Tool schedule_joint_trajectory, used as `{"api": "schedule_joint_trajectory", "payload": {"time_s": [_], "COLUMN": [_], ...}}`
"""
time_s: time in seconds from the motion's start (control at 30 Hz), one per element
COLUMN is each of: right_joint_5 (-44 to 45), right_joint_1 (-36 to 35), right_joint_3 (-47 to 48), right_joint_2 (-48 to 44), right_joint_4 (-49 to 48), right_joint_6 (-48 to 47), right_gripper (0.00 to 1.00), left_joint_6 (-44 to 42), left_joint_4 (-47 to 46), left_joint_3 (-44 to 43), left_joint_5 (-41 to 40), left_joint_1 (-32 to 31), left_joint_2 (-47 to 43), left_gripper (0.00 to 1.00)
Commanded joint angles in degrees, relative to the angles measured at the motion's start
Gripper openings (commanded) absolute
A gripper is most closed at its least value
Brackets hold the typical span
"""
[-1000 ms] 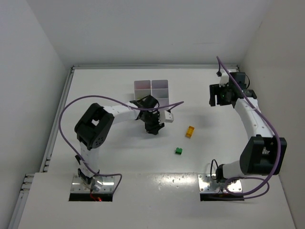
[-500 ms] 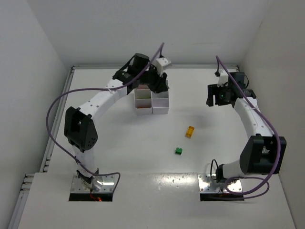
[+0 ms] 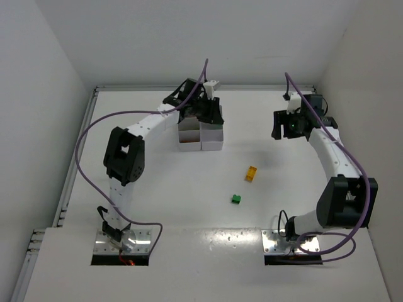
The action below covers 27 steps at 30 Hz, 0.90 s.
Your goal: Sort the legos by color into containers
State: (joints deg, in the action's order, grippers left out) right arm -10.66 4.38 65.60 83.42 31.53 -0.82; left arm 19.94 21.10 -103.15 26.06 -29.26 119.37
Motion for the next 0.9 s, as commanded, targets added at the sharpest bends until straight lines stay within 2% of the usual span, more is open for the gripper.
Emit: {"api": "schedule_joint_trajectory", "payload": {"time_s": [0.0,0.37,0.87], "right_joint_5": [-0.6,-0.6,-0.6], "right_joint_1": [0.2,0.2,0.2], "right_joint_3": [2.3,2.3,3.4], "right_joint_2": [-0.1,-0.1,1.6], "right_joint_4": [-1.9,-1.9,-1.9], "right_joint_6": [1.0,0.5,0.5], "right_gripper": [0.71,0.71,0.71], "left_joint_6": [4.7,6.4,4.3], "left_joint_4": [-4.1,-4.1,-2.0], "left_joint_3": [-3.8,-4.3,-0.9], "left_joint_5": [0.0,-6.6,-7.7], "left_joint_1": [0.3,1.8,2.4], "left_joint_2": [-0.6,2.1,2.1], "left_gripper": [0.00,0.00,0.00]}}
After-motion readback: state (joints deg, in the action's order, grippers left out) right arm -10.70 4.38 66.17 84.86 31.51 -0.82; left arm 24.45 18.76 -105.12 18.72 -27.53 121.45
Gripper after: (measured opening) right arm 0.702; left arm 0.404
